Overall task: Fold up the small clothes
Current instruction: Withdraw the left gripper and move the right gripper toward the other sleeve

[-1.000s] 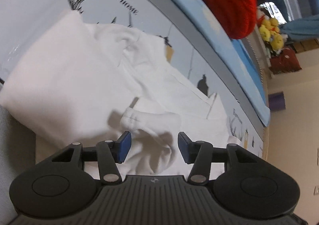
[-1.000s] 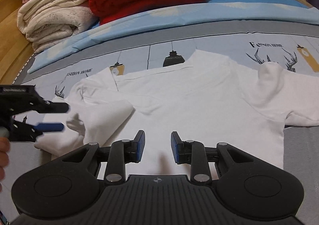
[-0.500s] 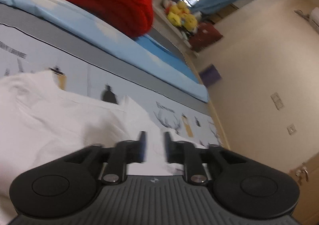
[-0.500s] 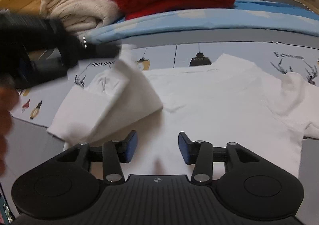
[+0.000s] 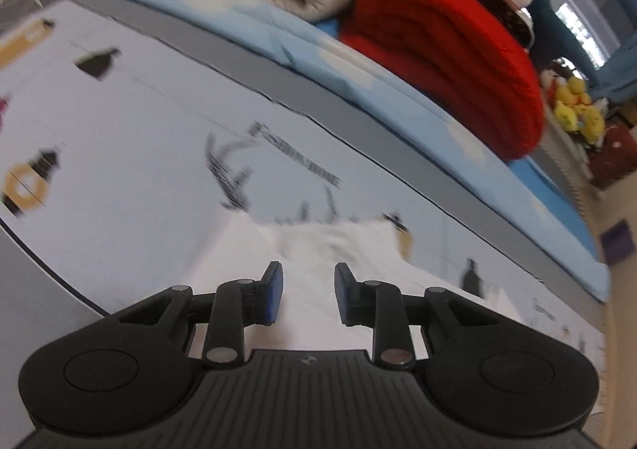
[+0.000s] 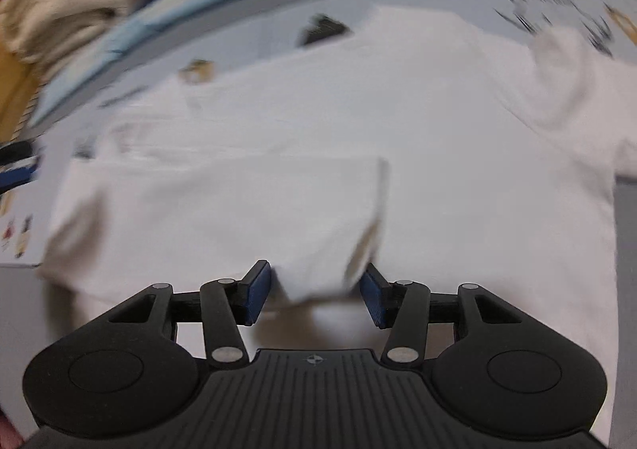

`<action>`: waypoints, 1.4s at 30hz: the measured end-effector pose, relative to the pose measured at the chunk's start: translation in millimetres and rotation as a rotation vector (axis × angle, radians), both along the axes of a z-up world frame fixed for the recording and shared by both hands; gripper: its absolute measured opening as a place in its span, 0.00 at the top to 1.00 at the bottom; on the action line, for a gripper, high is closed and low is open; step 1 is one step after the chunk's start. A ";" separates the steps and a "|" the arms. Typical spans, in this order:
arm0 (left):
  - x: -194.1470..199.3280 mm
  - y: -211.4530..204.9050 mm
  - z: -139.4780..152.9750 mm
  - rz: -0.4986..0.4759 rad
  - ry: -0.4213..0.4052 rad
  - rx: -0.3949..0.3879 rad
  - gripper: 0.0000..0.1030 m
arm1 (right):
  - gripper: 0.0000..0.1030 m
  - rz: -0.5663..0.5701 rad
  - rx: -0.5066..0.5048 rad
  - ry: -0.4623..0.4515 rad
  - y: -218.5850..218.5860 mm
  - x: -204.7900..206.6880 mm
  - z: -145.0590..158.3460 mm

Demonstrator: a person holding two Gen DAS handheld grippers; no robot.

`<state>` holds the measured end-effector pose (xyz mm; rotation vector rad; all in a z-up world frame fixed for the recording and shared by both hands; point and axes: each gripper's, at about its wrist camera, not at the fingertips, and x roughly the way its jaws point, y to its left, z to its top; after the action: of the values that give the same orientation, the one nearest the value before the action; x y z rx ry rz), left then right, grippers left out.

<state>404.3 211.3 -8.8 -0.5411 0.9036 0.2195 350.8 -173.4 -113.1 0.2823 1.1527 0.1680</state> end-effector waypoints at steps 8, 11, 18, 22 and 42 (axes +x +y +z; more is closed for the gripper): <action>0.6 18.1 11.3 0.063 -0.013 0.077 0.71 | 0.97 0.012 0.059 -0.372 -9.4 -8.2 57.9; -0.1 19.6 10.9 0.060 -0.010 0.082 0.71 | 0.97 0.005 0.085 -0.586 -29.0 -16.8 92.9; 4.2 6.8 -2.6 -0.005 0.016 0.052 0.71 | 0.97 -0.203 -0.124 -0.389 -101.6 14.9 63.7; 8.4 -7.9 -14.5 -0.083 0.044 0.018 0.71 | 0.97 -0.201 -0.109 -0.404 -116.5 16.7 68.1; 2.0 -68.1 -83.6 -0.379 0.315 0.168 0.73 | 0.69 -0.174 -0.099 -0.015 -129.3 37.4 4.9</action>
<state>406.3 143.1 -92.4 -0.1733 1.2623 0.0337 388.1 -302.7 -108.2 0.2918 1.1123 -0.0400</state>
